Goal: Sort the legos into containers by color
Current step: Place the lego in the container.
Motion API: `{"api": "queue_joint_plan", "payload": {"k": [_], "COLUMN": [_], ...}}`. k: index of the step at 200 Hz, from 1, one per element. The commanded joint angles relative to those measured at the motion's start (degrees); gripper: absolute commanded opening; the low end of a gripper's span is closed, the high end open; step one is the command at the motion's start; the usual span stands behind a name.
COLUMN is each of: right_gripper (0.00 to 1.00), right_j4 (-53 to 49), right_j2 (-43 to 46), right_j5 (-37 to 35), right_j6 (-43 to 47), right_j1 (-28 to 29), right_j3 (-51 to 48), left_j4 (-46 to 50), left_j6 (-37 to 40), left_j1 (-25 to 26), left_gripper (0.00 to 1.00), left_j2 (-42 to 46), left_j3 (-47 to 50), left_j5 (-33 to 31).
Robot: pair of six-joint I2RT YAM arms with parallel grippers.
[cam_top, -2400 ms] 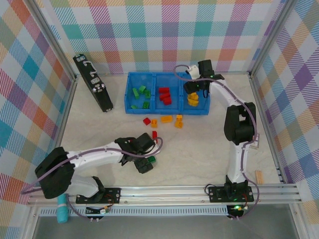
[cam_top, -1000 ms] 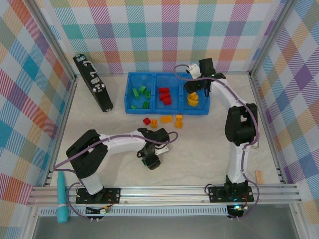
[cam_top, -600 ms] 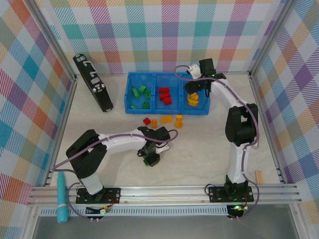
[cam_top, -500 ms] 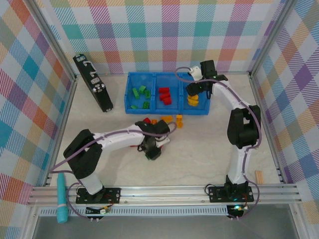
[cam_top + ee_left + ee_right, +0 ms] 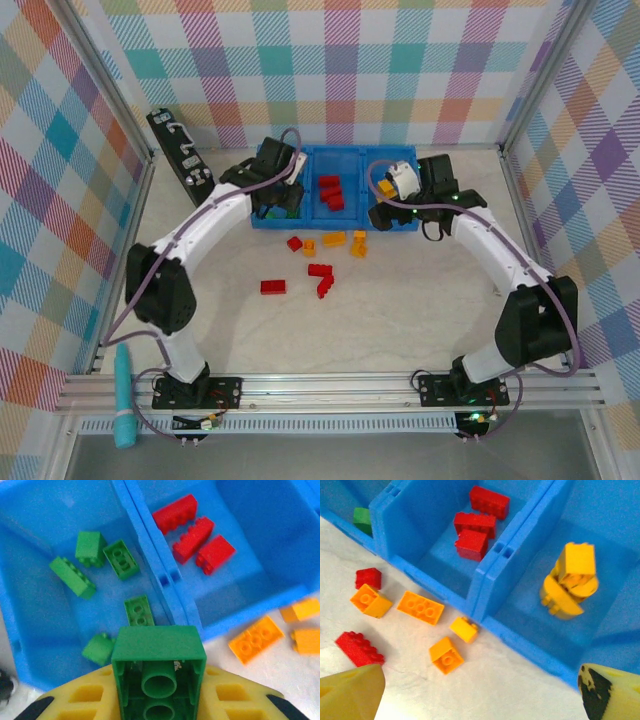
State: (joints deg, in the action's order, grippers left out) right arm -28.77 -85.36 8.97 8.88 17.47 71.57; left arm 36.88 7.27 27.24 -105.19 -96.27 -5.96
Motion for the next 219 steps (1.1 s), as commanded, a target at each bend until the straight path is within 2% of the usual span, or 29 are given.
{"api": "queue_joint_plan", "payload": {"k": [1,42,76,107,115,131,153,174,219], "right_gripper": [0.99,0.99,0.99,0.99,1.0,0.95,0.97,0.94,0.9], "right_j4": [-3.3,-3.7,-11.1,-10.2,-9.9,-9.8,-11.5,-12.3,-11.8], "right_j2": [3.1,6.7,3.6,2.4,2.1,0.6,-1.9,-5.5,-11.9], "right_j5": [-2.3,-4.9,-8.5,-9.1,-9.0,-8.0,-10.2,-10.7,-10.2], "right_j6": [-16.4,-29.1,-46.9,-58.8,-61.4,-65.8,-68.3,-69.5,-71.6], "right_j1": [1.1,8.6,15.5,20.3,21.0,22.0,25.8,28.2,31.3], "right_j3": [-1.6,-4.7,-2.6,-5.4,-6.5,-7.6,-6.2,-4.1,-1.9], "left_j4": [-1.2,-2.5,-3.9,-4.7,-5.0,-5.7,-7.1,-9.1,-10.2], "left_j6": [-0.4,-4.7,-5.4,-6.2,-6.4,-6.8,-7.0,-7.0,-4.0], "left_j1": [-1.3,-4.3,-5.2,-6.3,-6.7,-7.4,-8.1,-8.2,-8.1], "left_gripper": [0.27,0.27,0.27,0.3,0.32,0.36,0.54,0.65,0.71], "left_j2": [-6.3,-15.4,-19.6,-22.4,-22.7,-23.1,-23.2,-22.1,-14.8], "left_j3": [-5.3,-14.0,-17.3,-19.1,-19.0,-18.6,-17.3,-15.4,-14.4], "left_j5": [-3.4,-4.4,-3.5,-3.3,-3.2,-3.0,-2.0,-0.6,1.7]}}
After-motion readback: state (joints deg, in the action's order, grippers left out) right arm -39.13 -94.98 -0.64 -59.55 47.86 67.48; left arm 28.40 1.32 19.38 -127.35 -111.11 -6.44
